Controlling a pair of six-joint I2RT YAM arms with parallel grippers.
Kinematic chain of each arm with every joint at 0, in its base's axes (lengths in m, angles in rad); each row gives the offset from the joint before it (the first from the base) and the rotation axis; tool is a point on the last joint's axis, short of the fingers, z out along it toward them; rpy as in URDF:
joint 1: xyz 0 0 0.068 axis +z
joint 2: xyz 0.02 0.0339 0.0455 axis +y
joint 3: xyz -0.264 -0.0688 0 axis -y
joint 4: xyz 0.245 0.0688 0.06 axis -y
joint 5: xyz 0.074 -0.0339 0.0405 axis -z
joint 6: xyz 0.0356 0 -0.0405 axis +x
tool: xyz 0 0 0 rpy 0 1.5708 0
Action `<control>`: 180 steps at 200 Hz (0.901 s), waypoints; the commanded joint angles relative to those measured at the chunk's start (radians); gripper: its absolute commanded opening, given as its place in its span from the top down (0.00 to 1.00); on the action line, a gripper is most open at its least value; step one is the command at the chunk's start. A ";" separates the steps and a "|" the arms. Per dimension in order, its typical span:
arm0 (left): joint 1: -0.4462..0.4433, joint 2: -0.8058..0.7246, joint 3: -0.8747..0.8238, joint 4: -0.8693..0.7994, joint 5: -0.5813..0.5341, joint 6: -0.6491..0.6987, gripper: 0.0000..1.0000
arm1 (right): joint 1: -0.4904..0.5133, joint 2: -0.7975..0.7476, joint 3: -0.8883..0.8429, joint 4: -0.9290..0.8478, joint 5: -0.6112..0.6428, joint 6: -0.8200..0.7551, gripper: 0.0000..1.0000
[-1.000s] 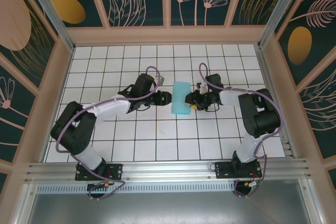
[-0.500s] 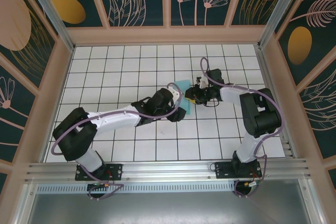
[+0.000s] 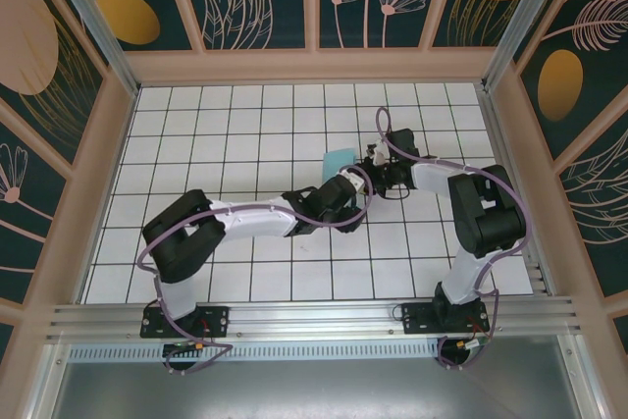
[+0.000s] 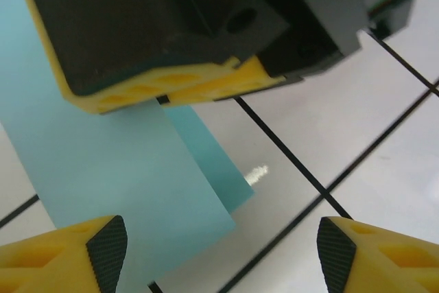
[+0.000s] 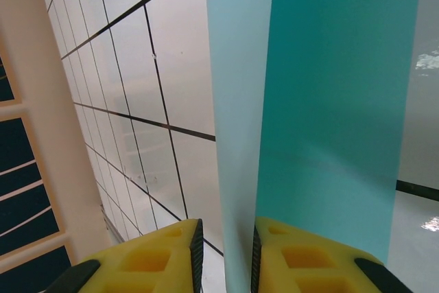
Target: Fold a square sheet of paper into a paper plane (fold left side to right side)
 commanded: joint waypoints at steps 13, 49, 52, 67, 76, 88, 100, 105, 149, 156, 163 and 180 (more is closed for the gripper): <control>-0.010 0.045 0.051 -0.041 -0.118 0.020 0.26 | -0.004 -0.019 -0.007 0.016 -0.027 0.021 0.73; -0.012 0.050 0.072 -0.052 -0.087 0.025 0.40 | -0.005 -0.015 -0.007 0.004 -0.015 0.014 0.74; -0.011 0.047 0.071 -0.052 -0.083 0.025 0.41 | -0.005 -0.016 -0.007 0.002 -0.012 0.013 0.74; -0.010 0.037 0.069 -0.051 -0.066 0.029 0.50 | -0.005 -0.014 -0.002 -0.013 0.000 0.001 0.73; -0.011 0.031 0.068 -0.052 -0.054 0.029 0.55 | -0.004 -0.014 0.000 -0.020 0.008 -0.004 0.73; -0.011 0.027 0.069 -0.054 -0.034 0.034 0.62 | -0.005 -0.012 0.005 -0.031 0.016 -0.014 0.73; -0.010 0.027 0.074 -0.060 -0.017 0.038 0.69 | -0.004 -0.011 0.010 -0.043 0.027 -0.025 0.73; -0.011 0.027 0.075 -0.062 -0.012 0.041 0.72 | -0.006 -0.011 0.012 -0.048 0.029 -0.031 0.73; -0.006 0.028 0.090 -0.078 -0.004 0.051 0.94 | -0.006 -0.005 0.017 -0.061 0.035 -0.052 0.72; -0.005 0.031 0.093 -0.079 0.002 0.050 0.97 | -0.006 -0.006 0.018 -0.064 0.037 -0.055 0.72; -0.001 0.031 0.096 -0.079 0.011 0.049 0.99 | -0.007 -0.007 0.019 -0.064 0.038 -0.057 0.72; 0.011 0.027 0.099 -0.084 0.019 0.042 1.00 | -0.006 -0.008 0.019 -0.070 0.042 -0.063 0.72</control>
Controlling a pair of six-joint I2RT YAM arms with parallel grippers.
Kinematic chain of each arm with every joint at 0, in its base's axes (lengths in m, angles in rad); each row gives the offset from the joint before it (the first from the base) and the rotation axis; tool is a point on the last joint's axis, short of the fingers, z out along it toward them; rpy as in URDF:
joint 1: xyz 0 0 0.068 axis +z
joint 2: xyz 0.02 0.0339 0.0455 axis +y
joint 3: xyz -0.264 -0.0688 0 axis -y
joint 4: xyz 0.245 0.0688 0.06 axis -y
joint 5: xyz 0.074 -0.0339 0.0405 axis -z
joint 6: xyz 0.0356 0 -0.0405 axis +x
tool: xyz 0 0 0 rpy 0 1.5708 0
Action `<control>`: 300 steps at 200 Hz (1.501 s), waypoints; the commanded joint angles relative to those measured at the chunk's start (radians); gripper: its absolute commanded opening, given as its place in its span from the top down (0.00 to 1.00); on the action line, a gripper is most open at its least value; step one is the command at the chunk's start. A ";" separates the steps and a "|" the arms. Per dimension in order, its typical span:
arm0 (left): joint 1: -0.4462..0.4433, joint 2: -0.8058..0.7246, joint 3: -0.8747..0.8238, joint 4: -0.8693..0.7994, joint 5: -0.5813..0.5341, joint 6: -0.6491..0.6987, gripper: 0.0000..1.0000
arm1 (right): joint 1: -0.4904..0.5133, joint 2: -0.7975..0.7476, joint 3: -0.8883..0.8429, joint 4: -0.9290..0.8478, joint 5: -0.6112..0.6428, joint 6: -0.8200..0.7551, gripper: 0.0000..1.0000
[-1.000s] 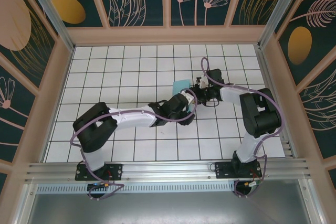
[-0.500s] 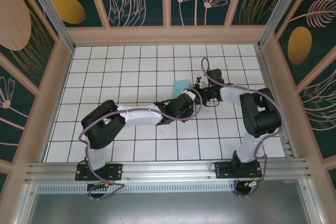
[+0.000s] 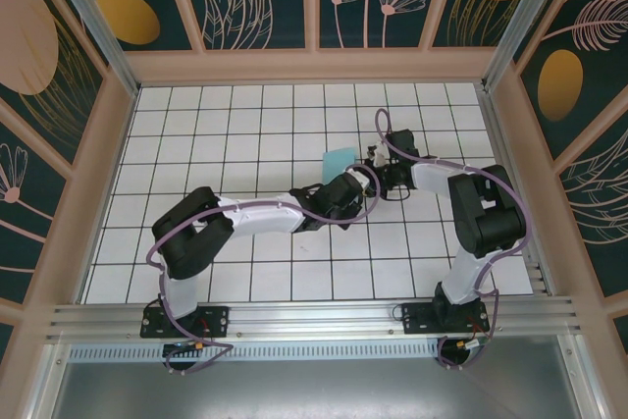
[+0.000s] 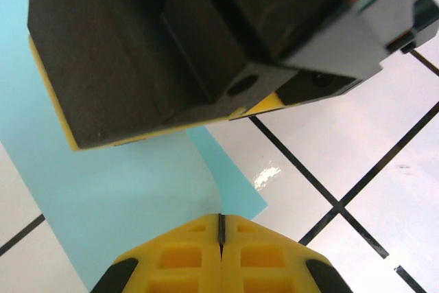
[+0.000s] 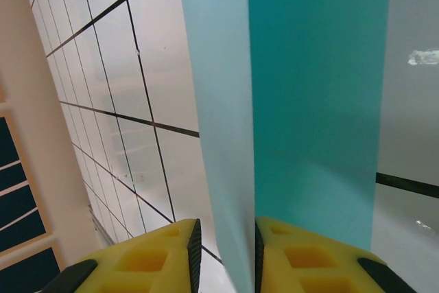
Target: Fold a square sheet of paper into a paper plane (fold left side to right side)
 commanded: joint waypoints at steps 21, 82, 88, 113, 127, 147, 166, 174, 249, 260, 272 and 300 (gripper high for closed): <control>0.034 -0.027 0.022 -0.022 0.065 -0.007 1.00 | -0.006 -0.007 0.018 -0.035 0.013 -0.032 0.71; 0.112 -0.065 -0.034 0.024 0.249 -0.050 1.00 | -0.045 -0.146 -0.033 0.021 0.045 -0.034 0.39; 0.122 -0.072 -0.043 0.031 0.270 -0.055 1.00 | -0.054 -0.164 -0.045 0.018 0.048 -0.037 0.38; 0.153 -0.084 -0.062 0.054 0.348 -0.065 1.00 | -0.086 -0.218 -0.092 -0.012 0.065 -0.057 0.39; 0.165 -0.078 -0.058 0.052 0.379 -0.064 1.00 | -0.087 -0.238 -0.122 -0.019 0.066 -0.063 0.51; 0.178 -0.073 -0.059 0.041 0.379 -0.064 1.00 | -0.072 -0.251 -0.181 0.007 0.051 -0.043 0.68; 0.189 -0.076 -0.064 0.025 0.358 -0.061 1.00 | -0.040 -0.242 -0.232 0.053 0.053 -0.010 0.81; 0.193 -0.076 -0.066 0.019 0.351 -0.062 1.00 | -0.024 -0.229 -0.244 0.069 0.057 0.001 0.85; 0.205 -0.043 -0.023 -0.051 0.259 -0.031 1.00 | 0.085 -0.092 -0.182 0.020 0.204 -0.007 0.88; 0.205 -0.039 -0.016 -0.060 0.250 -0.025 1.00 | 0.090 -0.081 -0.171 -0.004 0.227 -0.018 0.88; 0.207 -0.032 -0.007 -0.071 0.235 -0.018 1.00 | 0.093 -0.076 -0.170 -0.016 0.242 -0.022 0.88; 0.209 -0.009 0.021 -0.096 0.202 0.004 1.00 | 0.098 -0.067 -0.169 -0.034 0.264 -0.028 0.88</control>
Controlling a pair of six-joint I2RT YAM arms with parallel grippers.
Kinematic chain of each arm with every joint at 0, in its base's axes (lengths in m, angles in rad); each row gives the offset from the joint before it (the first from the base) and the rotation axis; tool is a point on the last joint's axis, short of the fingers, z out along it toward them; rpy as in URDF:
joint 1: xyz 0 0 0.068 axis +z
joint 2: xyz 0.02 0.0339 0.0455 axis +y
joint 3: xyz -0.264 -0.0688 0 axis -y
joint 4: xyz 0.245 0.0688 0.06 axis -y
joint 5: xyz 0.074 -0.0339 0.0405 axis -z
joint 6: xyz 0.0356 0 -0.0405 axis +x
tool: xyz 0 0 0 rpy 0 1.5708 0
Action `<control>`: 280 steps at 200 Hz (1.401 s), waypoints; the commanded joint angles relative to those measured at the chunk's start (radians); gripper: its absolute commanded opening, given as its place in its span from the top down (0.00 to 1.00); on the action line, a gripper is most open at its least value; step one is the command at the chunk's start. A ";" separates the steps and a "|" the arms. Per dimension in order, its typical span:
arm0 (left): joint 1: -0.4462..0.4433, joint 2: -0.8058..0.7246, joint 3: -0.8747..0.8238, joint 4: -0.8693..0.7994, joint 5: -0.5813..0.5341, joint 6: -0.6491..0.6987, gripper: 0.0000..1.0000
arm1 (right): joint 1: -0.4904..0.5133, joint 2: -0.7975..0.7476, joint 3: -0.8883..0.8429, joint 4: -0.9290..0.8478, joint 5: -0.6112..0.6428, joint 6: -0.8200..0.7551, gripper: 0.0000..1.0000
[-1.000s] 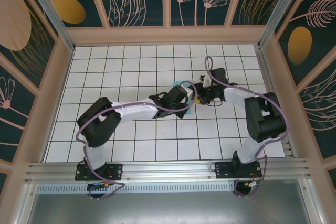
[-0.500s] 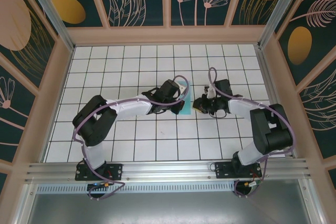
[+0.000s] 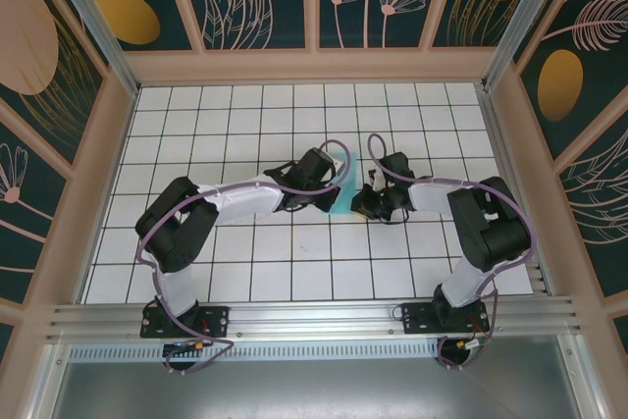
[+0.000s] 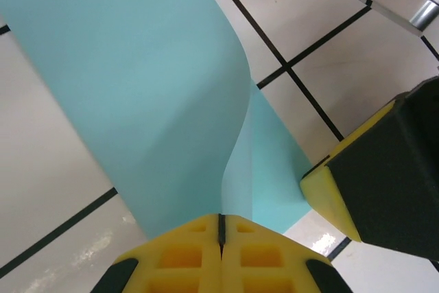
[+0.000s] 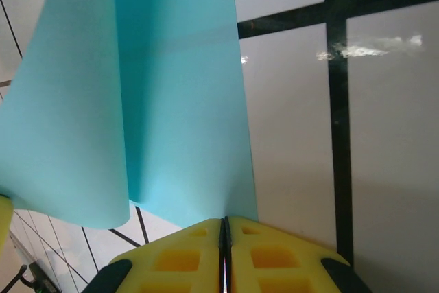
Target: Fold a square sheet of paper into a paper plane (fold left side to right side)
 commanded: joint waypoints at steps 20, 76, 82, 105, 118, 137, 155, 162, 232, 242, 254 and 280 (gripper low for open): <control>0.013 0.051 0.063 -0.060 -0.063 0.047 1.00 | 0.013 0.032 0.026 -0.069 0.074 -0.031 0.88; 0.020 0.086 0.096 -0.086 -0.089 0.079 1.00 | 0.018 0.042 0.032 -0.086 0.087 -0.041 0.88; 0.021 0.084 0.093 -0.088 -0.090 0.085 1.00 | 0.018 0.041 0.033 -0.088 0.086 -0.041 0.88; 0.023 0.079 0.090 -0.098 -0.124 0.099 1.00 | 0.019 0.043 0.034 -0.089 0.087 -0.042 0.88; 0.025 0.082 0.091 -0.100 -0.133 0.103 1.00 | 0.019 0.043 0.036 -0.090 0.085 -0.045 0.88; 0.027 0.090 0.096 -0.092 -0.132 0.109 1.00 | 0.019 0.047 0.037 -0.092 0.084 -0.046 0.88; 0.028 0.101 0.108 -0.089 -0.133 0.114 1.00 | 0.021 0.046 0.038 -0.093 0.084 -0.045 0.88; 0.030 0.107 0.113 -0.090 -0.135 0.117 1.00 | 0.021 0.046 0.039 -0.094 0.083 -0.045 0.88; 0.035 0.149 0.137 -0.092 -0.142 0.126 1.00 | 0.022 0.049 0.042 -0.097 0.081 -0.047 0.88; 0.036 0.154 0.139 -0.094 -0.145 0.126 1.00 | 0.022 0.050 0.042 -0.097 0.079 -0.048 0.88; 0.038 0.160 0.143 -0.094 -0.148 0.126 1.00 | 0.023 0.050 0.042 -0.097 0.080 -0.049 0.88; 0.041 0.169 0.149 -0.093 -0.154 0.124 1.00 | 0.022 0.052 0.042 -0.099 0.079 -0.050 0.88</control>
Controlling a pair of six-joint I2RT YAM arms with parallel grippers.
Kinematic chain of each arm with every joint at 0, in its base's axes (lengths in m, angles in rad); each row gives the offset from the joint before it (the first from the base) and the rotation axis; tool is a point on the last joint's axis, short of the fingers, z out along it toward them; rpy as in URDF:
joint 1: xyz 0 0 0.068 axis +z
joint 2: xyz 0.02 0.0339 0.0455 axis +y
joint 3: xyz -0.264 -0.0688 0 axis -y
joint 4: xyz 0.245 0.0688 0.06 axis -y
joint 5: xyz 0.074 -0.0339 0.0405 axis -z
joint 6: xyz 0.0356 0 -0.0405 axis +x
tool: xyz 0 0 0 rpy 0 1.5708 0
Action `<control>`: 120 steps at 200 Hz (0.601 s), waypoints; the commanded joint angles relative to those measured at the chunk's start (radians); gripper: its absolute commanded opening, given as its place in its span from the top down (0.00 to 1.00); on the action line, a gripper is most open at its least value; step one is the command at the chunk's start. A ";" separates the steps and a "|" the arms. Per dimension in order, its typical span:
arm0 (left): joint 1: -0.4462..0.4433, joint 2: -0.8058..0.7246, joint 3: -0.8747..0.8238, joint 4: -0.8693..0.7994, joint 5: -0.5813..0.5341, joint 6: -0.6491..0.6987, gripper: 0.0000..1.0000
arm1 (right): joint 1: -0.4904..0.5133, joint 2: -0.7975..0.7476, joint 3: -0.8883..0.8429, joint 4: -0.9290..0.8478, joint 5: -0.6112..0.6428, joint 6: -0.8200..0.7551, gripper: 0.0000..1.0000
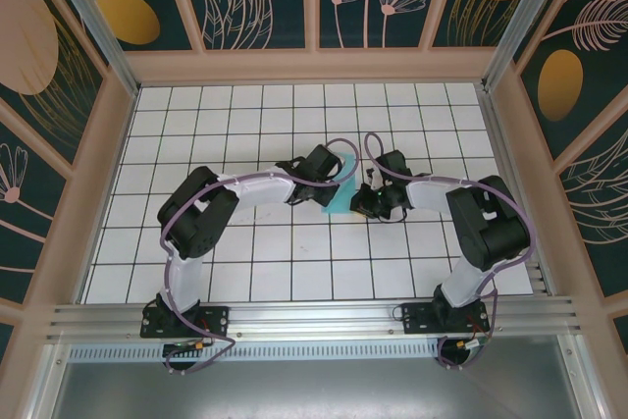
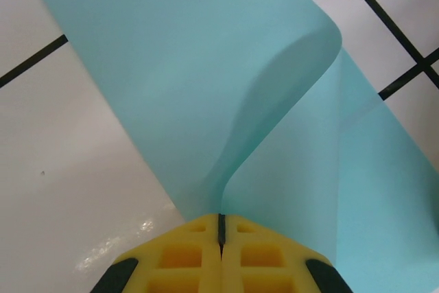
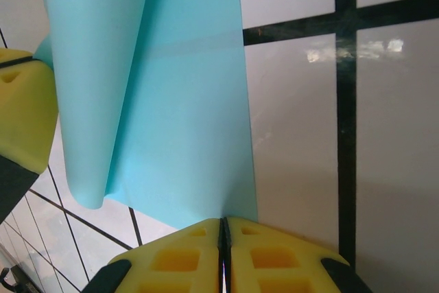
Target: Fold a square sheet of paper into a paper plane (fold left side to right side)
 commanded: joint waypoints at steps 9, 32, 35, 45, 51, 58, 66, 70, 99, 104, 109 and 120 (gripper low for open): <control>0.013 0.026 0.031 -0.018 -0.025 0.020 1.00 | 0.010 0.043 0.012 -0.056 0.047 -0.021 0.88; 0.016 0.033 0.032 -0.015 -0.025 0.017 1.00 | 0.011 0.045 0.012 -0.055 0.046 -0.021 0.88; 0.016 0.033 0.032 -0.015 -0.025 0.018 1.00 | 0.011 0.045 0.011 -0.055 0.046 -0.021 0.88; 0.017 0.036 0.034 -0.015 -0.023 0.018 1.00 | 0.011 0.046 0.013 -0.056 0.047 -0.021 0.88; 0.017 0.038 0.035 -0.014 -0.023 0.019 1.00 | 0.012 0.046 0.013 -0.056 0.047 -0.021 0.88; 0.017 0.039 0.036 -0.012 -0.021 0.018 1.00 | 0.011 0.046 0.013 -0.056 0.047 -0.021 0.88; 0.017 0.041 0.038 -0.012 -0.020 0.019 1.00 | 0.011 0.046 0.014 -0.057 0.047 -0.021 0.88; 0.017 0.043 0.038 -0.011 -0.020 0.019 1.00 | 0.012 0.047 0.013 -0.057 0.047 -0.021 0.88; 0.017 0.051 0.045 -0.007 -0.014 0.020 1.00 | 0.013 0.047 0.014 -0.057 0.047 -0.021 0.88; 0.018 0.053 0.047 -0.008 -0.011 0.020 1.00 | 0.014 0.048 0.015 -0.057 0.047 -0.021 0.88; 0.017 0.055 0.049 -0.006 -0.011 0.020 1.00 | 0.014 0.048 0.014 -0.058 0.047 -0.021 0.88; 0.018 0.057 0.051 -0.007 -0.009 0.019 1.00 | 0.014 0.047 0.014 -0.058 0.047 -0.021 0.88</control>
